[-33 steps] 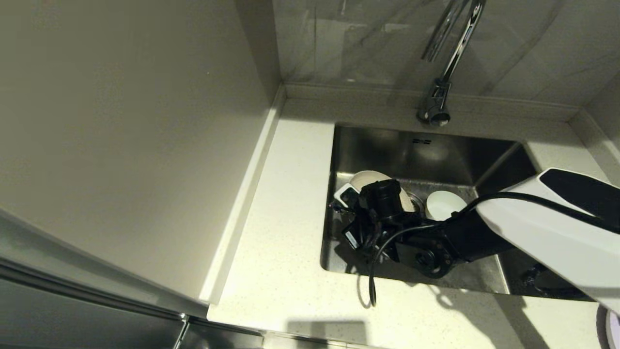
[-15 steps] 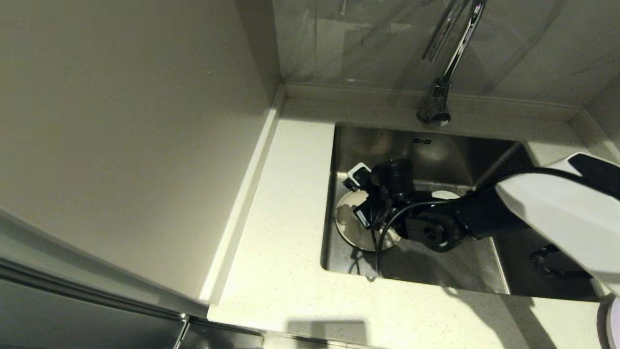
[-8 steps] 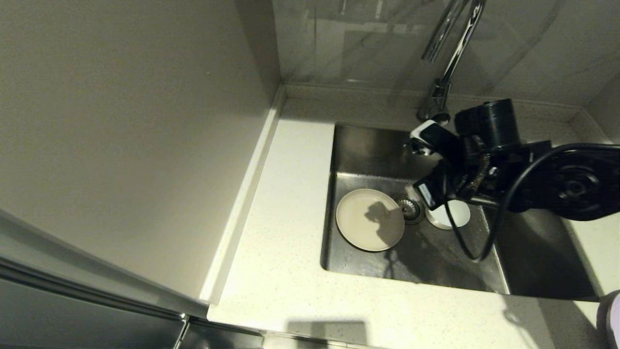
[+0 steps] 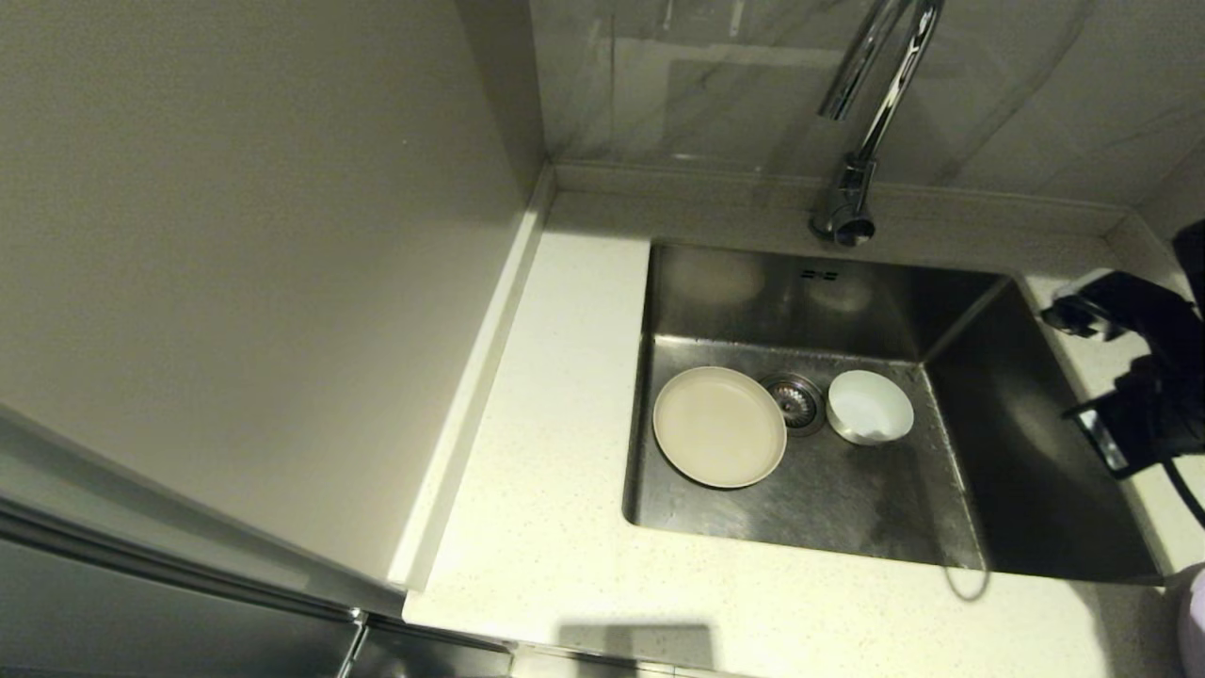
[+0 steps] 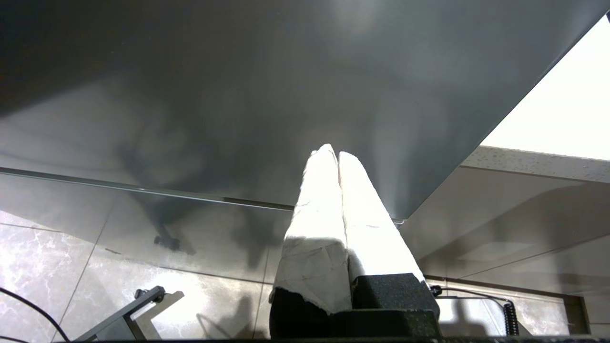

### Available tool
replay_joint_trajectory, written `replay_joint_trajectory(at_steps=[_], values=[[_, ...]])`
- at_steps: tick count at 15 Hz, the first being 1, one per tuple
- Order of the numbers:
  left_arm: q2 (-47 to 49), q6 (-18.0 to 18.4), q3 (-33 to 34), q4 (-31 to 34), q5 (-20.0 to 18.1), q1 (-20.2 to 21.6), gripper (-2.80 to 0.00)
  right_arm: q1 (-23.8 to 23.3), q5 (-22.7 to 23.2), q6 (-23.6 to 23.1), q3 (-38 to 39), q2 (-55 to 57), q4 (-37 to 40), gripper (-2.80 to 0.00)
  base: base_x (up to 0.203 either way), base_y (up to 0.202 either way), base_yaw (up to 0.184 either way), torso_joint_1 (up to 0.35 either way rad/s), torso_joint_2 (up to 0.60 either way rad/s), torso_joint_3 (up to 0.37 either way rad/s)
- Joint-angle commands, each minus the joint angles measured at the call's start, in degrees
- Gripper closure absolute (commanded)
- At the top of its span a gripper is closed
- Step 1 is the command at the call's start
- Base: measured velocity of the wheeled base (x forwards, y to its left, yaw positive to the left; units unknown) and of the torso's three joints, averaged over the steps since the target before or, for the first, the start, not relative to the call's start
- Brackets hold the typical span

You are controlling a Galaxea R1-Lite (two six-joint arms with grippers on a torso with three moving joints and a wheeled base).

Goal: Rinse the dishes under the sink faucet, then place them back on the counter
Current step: Put a plate into the sink

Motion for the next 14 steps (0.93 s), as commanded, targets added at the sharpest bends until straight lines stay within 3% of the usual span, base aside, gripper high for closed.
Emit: replay_joint_trajectory(at_steps=[1, 5, 9, 12, 13, 14], values=[[-0.18, -0.05, 0.00, -0.02, 0.00, 0.00, 0.00, -7.84, 1.05, 2.23, 3.84, -5.80, 3.91, 0.00, 0.000, 0.000, 0.000, 0.000, 0.00, 0.000], [-0.18, -0.06, 0.00, -0.02, 0.00, -0.06, 0.00, -11.36, 1.90, 22.89, 10.00, -8.79, 6.46, 0.00, 0.000, 0.000, 0.000, 0.000, 0.00, 0.000], [-0.18, -0.06, 0.00, -0.02, 0.00, 0.00, 0.00, -12.25, -1.90, 41.15, 4.04, -2.94, 12.43, 0.00, 0.000, 0.000, 0.000, 0.000, 0.00, 0.000], [-0.18, -0.04, 0.00, -0.02, 0.00, 0.00, 0.00, -16.09, -3.51, 46.08, 3.68, 0.74, 13.42, 0.00, 0.000, 0.000, 0.000, 0.000, 0.00, 0.000], [-0.18, -0.06, 0.00, -0.02, 0.00, 0.00, 0.00, -17.56, -3.62, 46.11, 3.83, 1.37, 13.25, -2.80, 0.000, 0.000, 0.000, 0.000, 0.00, 0.000], [-0.18, -0.05, 0.00, -0.02, 0.00, 0.00, 0.00, -19.05, -3.84, 45.48, 4.25, 2.10, 13.17, -2.80, 0.000, 0.000, 0.000, 0.000, 0.00, 0.000]])
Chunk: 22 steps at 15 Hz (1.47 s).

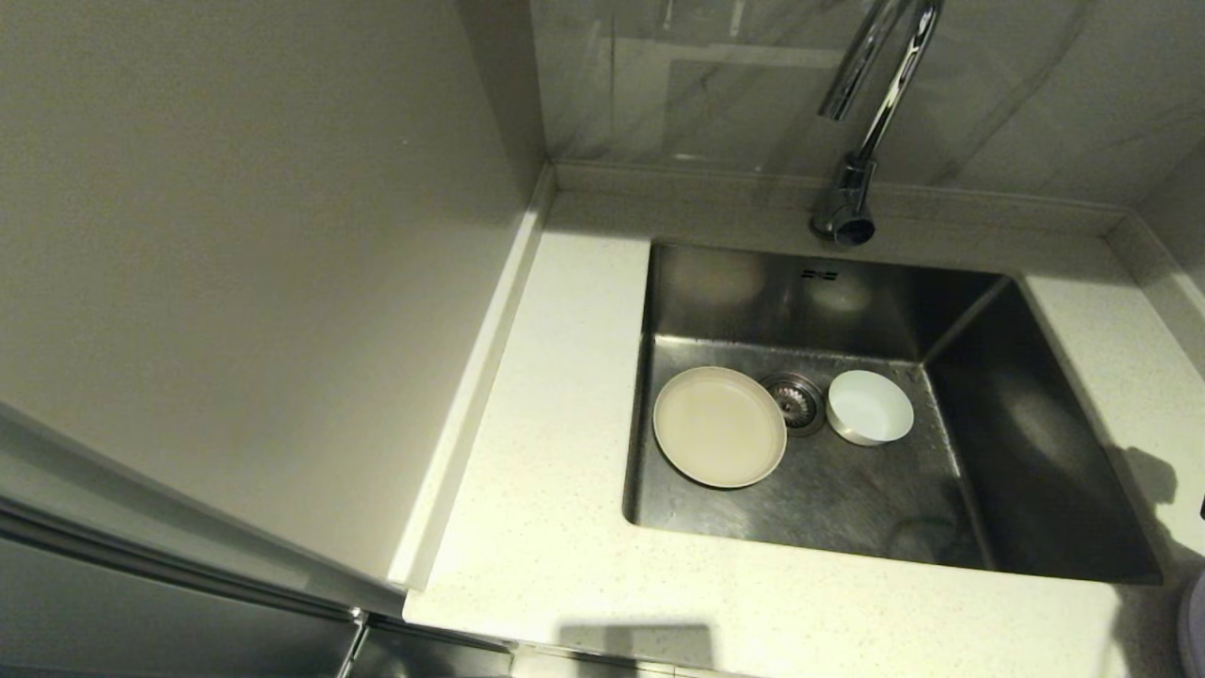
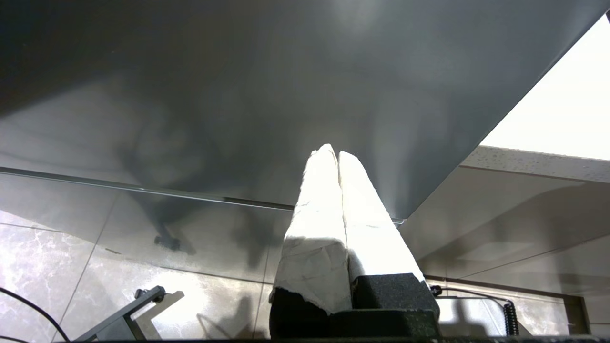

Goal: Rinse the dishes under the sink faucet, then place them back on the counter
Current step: Put a plate into the sink

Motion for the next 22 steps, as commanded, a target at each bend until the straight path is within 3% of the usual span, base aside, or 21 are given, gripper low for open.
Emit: replay_joint_trajectory(at_steps=[1, 5, 7, 12, 20, 21, 22], values=[[-0.18, -0.07, 0.00, -0.04, 0.04, 0.00, 0.00, -2.58, -0.26, -1.64, 1.27, 2.63, 0.16, -2.80, 0.000, 0.000, 0.000, 0.000, 0.00, 0.000], [-0.18, -0.07, 0.00, -0.04, 0.04, 0.00, 0.00, -2.89, 0.37, -1.86, 4.67, 2.93, -0.07, -2.80, 0.000, 0.000, 0.000, 0.000, 0.00, 0.000], [-0.20, -0.04, 0.00, -0.04, 0.04, 0.00, 0.00, -2.88, 3.59, -2.10, 6.16, 3.06, -0.07, -2.80, 0.000, 0.000, 0.000, 0.000, 0.00, 0.000], [-0.18, -0.07, 0.00, -0.04, 0.04, 0.00, 0.00, -2.79, 6.03, -6.62, 6.09, 4.34, -3.53, -2.80, 0.000, 0.000, 0.000, 0.000, 0.00, 0.000], [-0.18, -0.07, 0.00, -0.04, 0.04, 0.00, 0.00, -2.88, 6.08, -7.59, 5.61, 8.08, -6.48, -2.80, 0.000, 0.000, 0.000, 0.000, 0.00, 0.000], [-0.18, 0.02, 0.00, -0.04, 0.04, 0.00, 0.00, -2.95, 5.99, -7.63, 5.70, 8.63, -8.25, 0.00, 0.000, 0.000, 0.000, 0.000, 0.00, 0.000], [-0.18, 0.00, 0.00, -0.04, 0.04, 0.00, 0.00, -2.96, 5.89, -7.72, 5.70, 9.16, -9.65, 0.00, 0.000, 0.000, 0.000, 0.000, 0.00, 0.000]])
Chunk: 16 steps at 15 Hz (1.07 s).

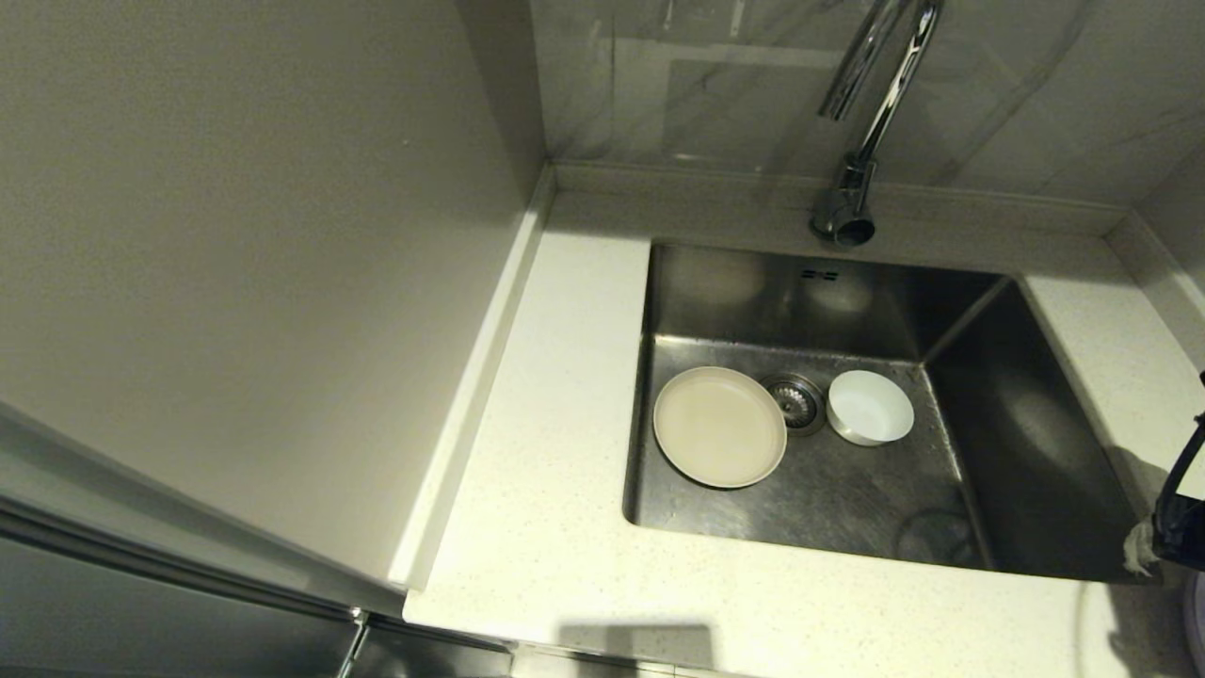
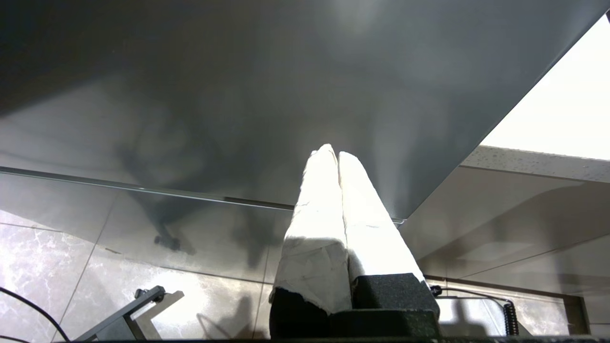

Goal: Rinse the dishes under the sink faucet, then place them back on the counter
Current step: Put a plate into the sink

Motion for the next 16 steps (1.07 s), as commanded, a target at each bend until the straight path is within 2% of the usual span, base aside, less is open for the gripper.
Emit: replay_joint_trajectory(at_steps=[1, 12, 16], values=[[-0.18, -0.07, 0.00, -0.04, 0.02, 0.02, 0.00, -0.03, -0.18, -0.02, -0.13, 1.64, -0.94, 0.00, 0.000, 0.000, 0.000, 0.000, 0.00, 0.000], [-0.18, -0.07, 0.00, -0.04, 0.02, 0.02, 0.00, 0.62, -0.16, -0.46, 0.41, -1.57, -1.02, 0.00, 0.000, 0.000, 0.000, 0.000, 0.00, 0.000], [-0.18, -0.07, 0.00, -0.04, 0.02, 0.02, 0.00, 9.26, -0.38, -1.42, 0.51, -3.52, -1.01, 0.00, 0.000, 0.000, 0.000, 0.000, 0.00, 0.000]])
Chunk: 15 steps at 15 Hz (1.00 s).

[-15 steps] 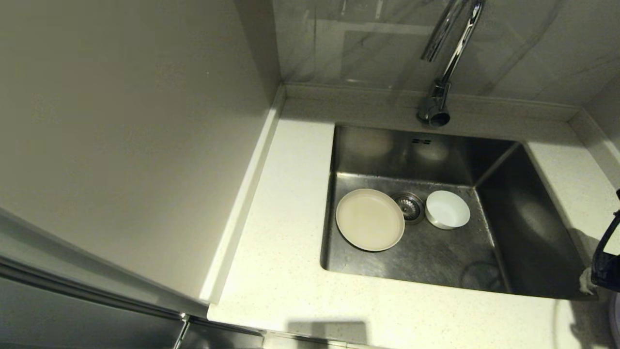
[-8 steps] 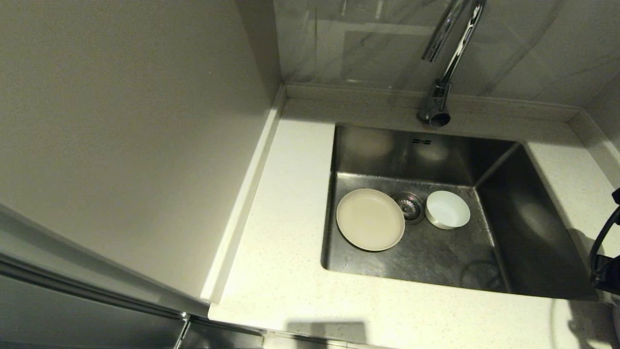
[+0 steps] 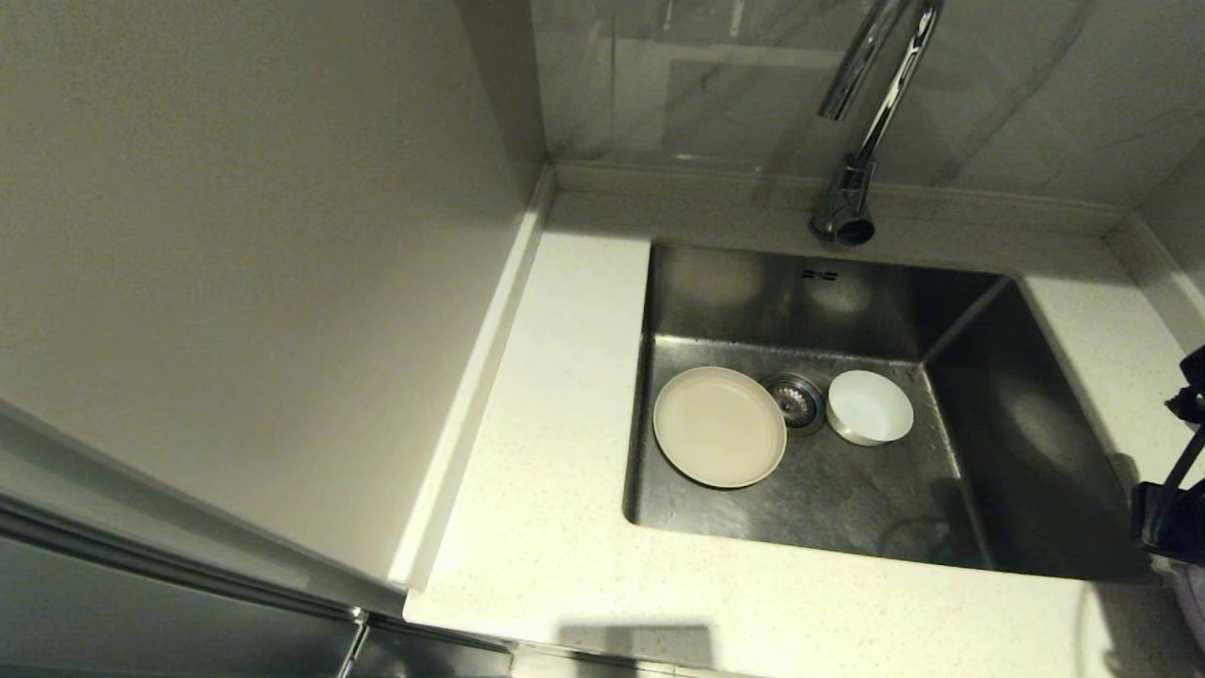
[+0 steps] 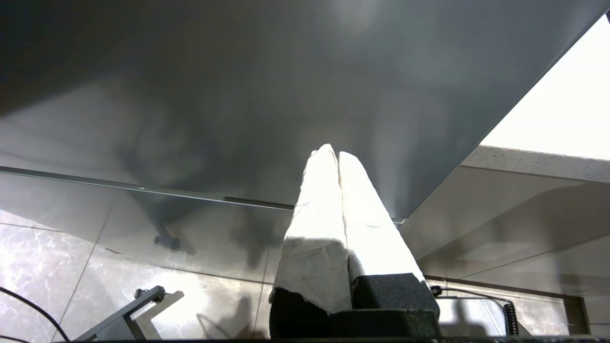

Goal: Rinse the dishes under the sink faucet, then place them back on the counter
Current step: Put a plate into the sink

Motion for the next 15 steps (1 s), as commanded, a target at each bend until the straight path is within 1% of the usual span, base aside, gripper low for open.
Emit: replay_joint_trajectory(at_steps=[1, 4, 6, 8, 10, 13, 15], values=[[-0.18, -0.02, 0.00, -0.04, 0.04, 0.00, 0.00, 5.78, -0.41, -0.44, -0.34, -1.41, 0.18, 0.00, 0.000, 0.000, 0.000, 0.000, 0.00, 0.000], [-0.20, 0.07, 0.00, -0.04, 0.04, 0.00, 0.00, 17.21, -2.97, -3.13, -3.96, -0.50, 0.10, 0.00, 0.000, 0.000, 0.000, 0.000, 0.00, 0.000], [-0.18, 0.07, 0.00, -0.04, 0.04, 0.00, 0.00, 24.49, -6.02, -4.37, -9.50, 3.41, -0.54, 0.00, 0.000, 0.000, 0.000, 0.000, 0.00, 0.000], [-0.18, -0.01, 0.00, -0.04, 0.04, 0.00, 0.00, 29.90, -8.50, -5.95, -14.61, 7.74, -2.45, 0.00, 0.000, 0.000, 0.000, 0.000, 0.00, 0.000], [-0.22, 0.02, 0.00, -0.04, 0.04, 0.00, 0.00, 34.13, -9.70, -8.67, -17.44, 10.11, -3.06, 0.00, 0.000, 0.000, 0.000, 0.000, 0.00, 0.000], [-0.18, -0.02, 0.00, -0.04, 0.04, 0.00, 0.00, 39.00, -11.26, -9.16, -20.28, 13.14, -3.13, 0.00, 0.000, 0.000, 0.000, 0.000, 0.00, 0.000], [-0.18, 0.02, 0.00, -0.04, 0.04, 0.00, 0.00, 40.73, -11.54, -9.17, -21.39, 15.03, -3.18, 0.00, 0.000, 0.000, 0.000, 0.000, 0.00, 0.000]])
